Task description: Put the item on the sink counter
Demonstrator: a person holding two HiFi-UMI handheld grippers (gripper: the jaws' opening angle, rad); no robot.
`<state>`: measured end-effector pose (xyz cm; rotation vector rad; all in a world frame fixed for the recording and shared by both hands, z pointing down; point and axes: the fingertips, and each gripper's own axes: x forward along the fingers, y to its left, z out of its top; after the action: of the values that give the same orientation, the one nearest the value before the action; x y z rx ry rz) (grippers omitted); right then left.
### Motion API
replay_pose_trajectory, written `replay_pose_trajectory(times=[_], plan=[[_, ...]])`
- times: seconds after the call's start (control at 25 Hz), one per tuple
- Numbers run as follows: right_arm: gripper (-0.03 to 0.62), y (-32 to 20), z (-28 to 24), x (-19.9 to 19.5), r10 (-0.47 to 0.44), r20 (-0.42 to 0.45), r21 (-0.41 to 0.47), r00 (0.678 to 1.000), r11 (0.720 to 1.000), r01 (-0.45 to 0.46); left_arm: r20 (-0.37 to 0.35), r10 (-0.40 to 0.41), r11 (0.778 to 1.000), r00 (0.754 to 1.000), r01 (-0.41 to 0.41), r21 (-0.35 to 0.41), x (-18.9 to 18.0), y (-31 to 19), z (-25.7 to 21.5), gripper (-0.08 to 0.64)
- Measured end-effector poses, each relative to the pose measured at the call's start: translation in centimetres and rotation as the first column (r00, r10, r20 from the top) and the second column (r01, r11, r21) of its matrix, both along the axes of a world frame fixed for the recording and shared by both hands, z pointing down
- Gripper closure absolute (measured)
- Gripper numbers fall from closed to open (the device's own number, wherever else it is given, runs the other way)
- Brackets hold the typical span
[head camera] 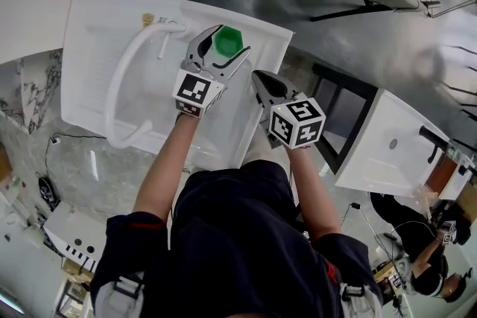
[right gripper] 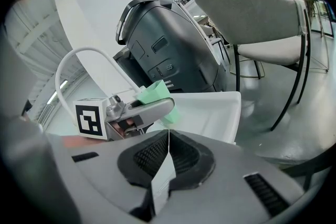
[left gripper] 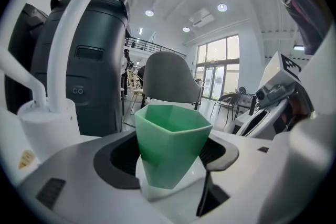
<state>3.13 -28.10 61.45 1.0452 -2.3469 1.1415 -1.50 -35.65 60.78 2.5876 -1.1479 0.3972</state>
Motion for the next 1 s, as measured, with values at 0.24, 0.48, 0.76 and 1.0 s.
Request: replay_pose_trajectory(times=[0.24,0.48,0.76,1.0], plan=[[0.557,0.2,0.5,0.0,-0.006,-0.003,-0.012,1.0,1.0,0.006,0.002,0.003,1.0,1.0,-0.003,0.002,0.5,-0.1,0.7,0.229],[0.557,0.2,0.7,0.2,-0.004,-0.007,-0.019,1.0,1.0,0.004,-0.011,0.003,1.0,1.0,-0.003,0.008,0.8,-0.5,1.0,0.229],[0.557,0.6,0.9,0.4,-0.003,-0.005,-0.027,1.0,1.0,0.003,-0.021,-0.009,1.0,1.0,0.01,0.01,1.1,-0.6,1.3,0.229],[0.557,0.6,0.9,0.3,-0.006,0.0,-0.027,1.0,1.0,0.006,-0.03,-0.018,1.0,0.999,0.018,0.019,1.1,-0.8,1.5,0.229]])
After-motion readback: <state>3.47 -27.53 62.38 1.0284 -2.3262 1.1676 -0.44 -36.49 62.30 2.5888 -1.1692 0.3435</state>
